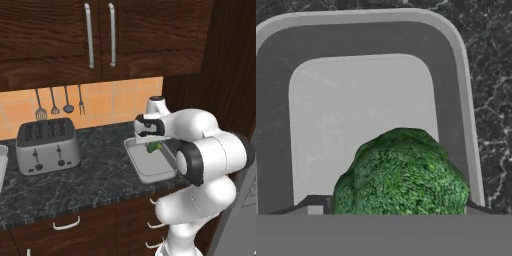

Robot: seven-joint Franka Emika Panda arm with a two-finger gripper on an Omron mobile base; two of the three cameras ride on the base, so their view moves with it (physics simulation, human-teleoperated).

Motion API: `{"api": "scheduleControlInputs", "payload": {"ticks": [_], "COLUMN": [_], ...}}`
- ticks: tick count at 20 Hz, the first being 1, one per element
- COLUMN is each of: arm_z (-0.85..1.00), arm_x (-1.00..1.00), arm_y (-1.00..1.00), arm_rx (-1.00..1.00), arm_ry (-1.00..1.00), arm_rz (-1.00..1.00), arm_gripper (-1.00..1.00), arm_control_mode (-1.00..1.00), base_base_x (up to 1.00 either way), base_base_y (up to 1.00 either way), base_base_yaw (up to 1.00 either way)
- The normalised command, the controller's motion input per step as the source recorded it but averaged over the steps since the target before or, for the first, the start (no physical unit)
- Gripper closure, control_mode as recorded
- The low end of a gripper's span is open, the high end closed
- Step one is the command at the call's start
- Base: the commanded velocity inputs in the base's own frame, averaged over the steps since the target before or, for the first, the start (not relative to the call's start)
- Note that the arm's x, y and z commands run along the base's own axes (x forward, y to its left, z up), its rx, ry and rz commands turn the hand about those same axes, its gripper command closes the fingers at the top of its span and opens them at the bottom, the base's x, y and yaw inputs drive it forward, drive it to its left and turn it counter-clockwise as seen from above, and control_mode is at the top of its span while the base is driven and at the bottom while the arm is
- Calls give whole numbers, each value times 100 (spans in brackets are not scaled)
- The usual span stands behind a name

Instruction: Place one broccoli and one chicken drumstick in each tupperware on the nearby counter, to pack two identical lunches.

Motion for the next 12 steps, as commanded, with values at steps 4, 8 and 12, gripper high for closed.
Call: {"api": "scheduleControlInputs", "payload": {"ticks": [4, 8, 12], "arm_z": [-32, -67, -21], "arm_x": [11, 0, -6], "arm_y": [4, 3, 2], "arm_rx": [0, 0, 0], "arm_ry": [0, 0, 0], "arm_rz": [0, 0, 0], "arm_gripper": [100, 100, 100], "arm_control_mode": [-100, -100, -100], "base_base_x": [0, 0, 0], "base_base_y": [0, 0, 0], "base_base_yaw": [0, 0, 0]}}
